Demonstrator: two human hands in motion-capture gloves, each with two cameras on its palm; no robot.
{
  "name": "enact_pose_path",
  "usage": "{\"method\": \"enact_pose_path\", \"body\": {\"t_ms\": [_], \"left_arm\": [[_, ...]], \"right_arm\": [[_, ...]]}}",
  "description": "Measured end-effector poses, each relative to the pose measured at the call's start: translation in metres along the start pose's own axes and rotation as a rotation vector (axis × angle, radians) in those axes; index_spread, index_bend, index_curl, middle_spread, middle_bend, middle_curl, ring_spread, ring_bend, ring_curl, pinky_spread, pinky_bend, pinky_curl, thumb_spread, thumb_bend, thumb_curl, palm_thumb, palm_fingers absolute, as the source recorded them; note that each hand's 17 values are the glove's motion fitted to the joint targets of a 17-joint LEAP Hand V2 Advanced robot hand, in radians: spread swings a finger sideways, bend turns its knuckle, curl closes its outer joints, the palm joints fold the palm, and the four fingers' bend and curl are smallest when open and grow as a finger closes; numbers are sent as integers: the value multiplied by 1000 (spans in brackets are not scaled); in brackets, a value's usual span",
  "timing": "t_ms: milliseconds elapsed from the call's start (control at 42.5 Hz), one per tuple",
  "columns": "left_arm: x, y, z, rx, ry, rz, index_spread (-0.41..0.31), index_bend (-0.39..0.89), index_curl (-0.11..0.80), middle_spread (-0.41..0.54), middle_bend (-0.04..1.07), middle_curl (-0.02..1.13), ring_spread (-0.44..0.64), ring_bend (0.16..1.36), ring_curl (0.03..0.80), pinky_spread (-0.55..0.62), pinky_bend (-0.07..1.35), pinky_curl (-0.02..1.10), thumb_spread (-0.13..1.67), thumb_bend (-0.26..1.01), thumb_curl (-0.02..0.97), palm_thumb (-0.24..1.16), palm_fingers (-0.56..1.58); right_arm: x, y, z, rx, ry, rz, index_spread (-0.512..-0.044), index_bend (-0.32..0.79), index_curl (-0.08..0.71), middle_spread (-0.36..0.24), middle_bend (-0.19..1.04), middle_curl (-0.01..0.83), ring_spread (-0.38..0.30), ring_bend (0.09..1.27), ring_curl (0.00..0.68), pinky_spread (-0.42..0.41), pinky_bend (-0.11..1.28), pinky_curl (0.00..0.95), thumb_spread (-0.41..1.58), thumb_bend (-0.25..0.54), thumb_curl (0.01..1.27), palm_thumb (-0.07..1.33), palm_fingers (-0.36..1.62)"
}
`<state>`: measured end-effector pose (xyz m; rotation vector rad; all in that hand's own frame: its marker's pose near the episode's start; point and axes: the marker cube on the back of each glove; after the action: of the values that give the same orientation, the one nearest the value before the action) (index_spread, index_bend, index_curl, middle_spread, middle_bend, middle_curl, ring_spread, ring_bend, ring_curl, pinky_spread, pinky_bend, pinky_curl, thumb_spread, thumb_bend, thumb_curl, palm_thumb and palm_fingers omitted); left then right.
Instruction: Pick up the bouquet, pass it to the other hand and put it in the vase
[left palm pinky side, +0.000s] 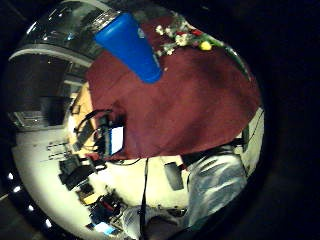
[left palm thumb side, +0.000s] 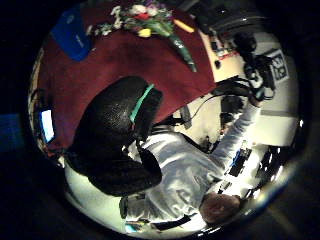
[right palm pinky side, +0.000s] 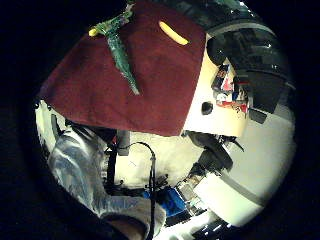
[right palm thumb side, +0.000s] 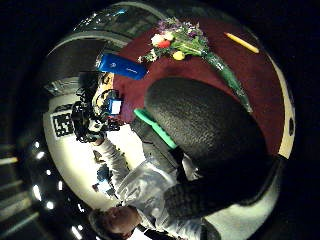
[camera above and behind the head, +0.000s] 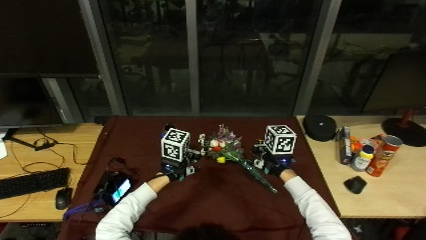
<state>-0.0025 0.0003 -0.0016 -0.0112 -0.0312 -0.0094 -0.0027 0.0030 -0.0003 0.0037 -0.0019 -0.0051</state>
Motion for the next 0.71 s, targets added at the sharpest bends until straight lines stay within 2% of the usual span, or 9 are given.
{"method": "enact_pose_path", "body": {"t_ms": [71,141,306,423,564,705], "left_arm": [[-3,2,-4,-7,-29,-10,-1,156,69,125,178,71,168,457,117,184,352,108,560,111,65,205,397],[-5,6,-9,5,-46,-19,-1,157,100,152,177,107,208,485,155,225,364,149,714,98,86,209,373],[-5,10,-9,83,-57,-34,-2,153,152,186,183,158,261,512,195,278,374,199,922,66,131,220,339],[-7,9,-2,122,-71,-57,-6,118,166,191,188,188,279,537,214,295,393,226,993,39,158,225,307],[-2,9,6,114,-1,-24,-2,108,173,216,180,211,293,574,236,298,431,257,1043,5,184,224,256],[0,9,15,134,54,6,-2,110,179,227,191,234,299,599,249,301,451,277,1065,-16,207,226,233]], "right_arm": [[-1,1,2,5,-6,-7,-206,47,12,27,190,60,72,360,86,133,504,145,571,107,45,180,188],[0,0,6,13,-20,-19,-250,64,28,33,203,92,88,394,120,156,542,188,740,105,63,190,155],[4,-1,0,40,-29,-1,-303,88,52,43,221,151,110,451,166,188,581,239,981,87,99,203,110],[4,4,-9,79,-26,21,-316,91,65,51,222,182,114,485,189,198,609,264,1071,70,124,211,99],[6,6,-14,112,-34,38,-321,59,65,56,227,213,115,561,224,211,665,291,1136,51,150,227,143],[14,-8,-11,113,-67,86,-286,21,42,107,249,244,126,656,259,232,756,322,1134,79,205,351,221]]}}
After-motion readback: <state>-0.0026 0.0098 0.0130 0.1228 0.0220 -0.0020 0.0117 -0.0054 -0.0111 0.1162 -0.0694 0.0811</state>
